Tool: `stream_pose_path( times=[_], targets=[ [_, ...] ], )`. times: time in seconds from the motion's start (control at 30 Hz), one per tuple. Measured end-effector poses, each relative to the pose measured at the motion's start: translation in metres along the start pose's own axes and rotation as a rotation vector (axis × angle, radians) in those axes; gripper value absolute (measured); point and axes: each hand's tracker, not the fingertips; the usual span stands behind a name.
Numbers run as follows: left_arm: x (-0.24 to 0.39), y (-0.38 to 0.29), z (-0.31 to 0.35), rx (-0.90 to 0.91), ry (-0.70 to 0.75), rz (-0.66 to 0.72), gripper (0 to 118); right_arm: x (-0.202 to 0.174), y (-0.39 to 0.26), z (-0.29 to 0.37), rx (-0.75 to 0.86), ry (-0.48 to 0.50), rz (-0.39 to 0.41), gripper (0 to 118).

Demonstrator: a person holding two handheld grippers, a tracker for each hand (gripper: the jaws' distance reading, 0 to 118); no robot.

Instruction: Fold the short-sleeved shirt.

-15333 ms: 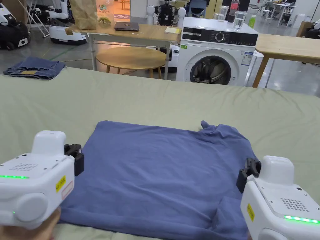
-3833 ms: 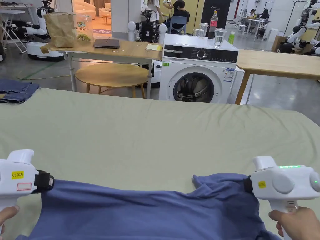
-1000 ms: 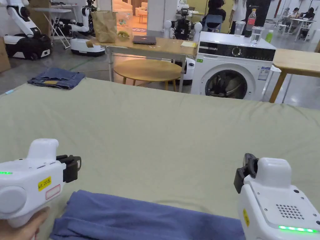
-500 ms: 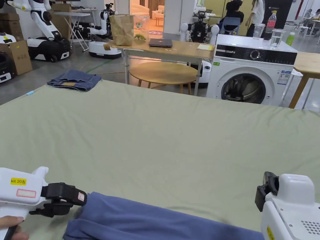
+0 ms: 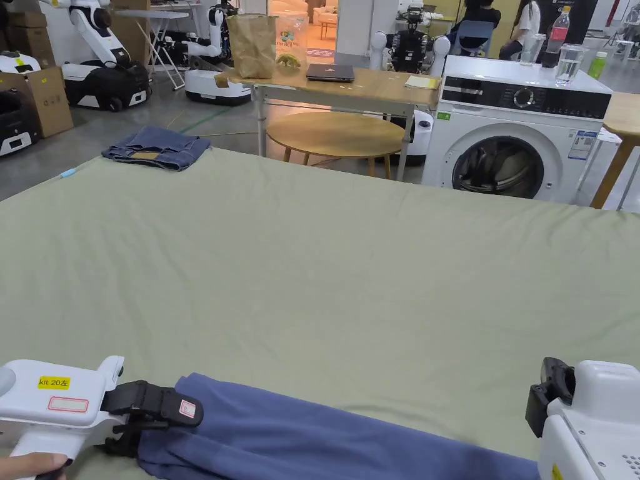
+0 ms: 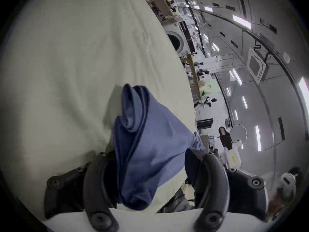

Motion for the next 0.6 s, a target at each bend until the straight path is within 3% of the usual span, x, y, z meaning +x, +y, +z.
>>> stream_pose_path(
  times=[0.07, 0.13, 0.17, 0.2, 0.23, 0.37, 0.6],
  targets=[
    [0.002, 0.002, 0.000, 0.008, 0.011, 0.000, 73, -0.001, -0.001, -0.001, -0.006, 0.001, -0.004, 0],
    [0.007, 0.000, -0.001, 0.025, 0.049, -0.021, 65, -0.005, -0.001, 0.002, -0.010, 0.004, -0.008, 0],
    [0.010, -0.001, -0.003, 0.043, 0.094, -0.041, 54, -0.007, -0.001, 0.003, -0.012, 0.004, -0.009, 0],
    [0.009, 0.000, -0.003, 0.053, 0.165, -0.055, 28, -0.008, -0.001, 0.003, -0.014, 0.005, -0.011, 0],
    [0.008, -0.001, -0.005, 0.063, 0.220, -0.063, 13, -0.008, -0.002, 0.002, -0.016, 0.007, -0.014, 0],
    [-0.002, -0.007, -0.009, 0.105, 0.148, 0.010, 4, -0.008, -0.003, 0.002, -0.023, 0.013, -0.029, 0],
    [0.010, -0.011, 0.002, 0.140, 0.135, -0.014, 1, 0.000, -0.009, 0.000, -0.036, 0.016, -0.029, 0]
  ],
)
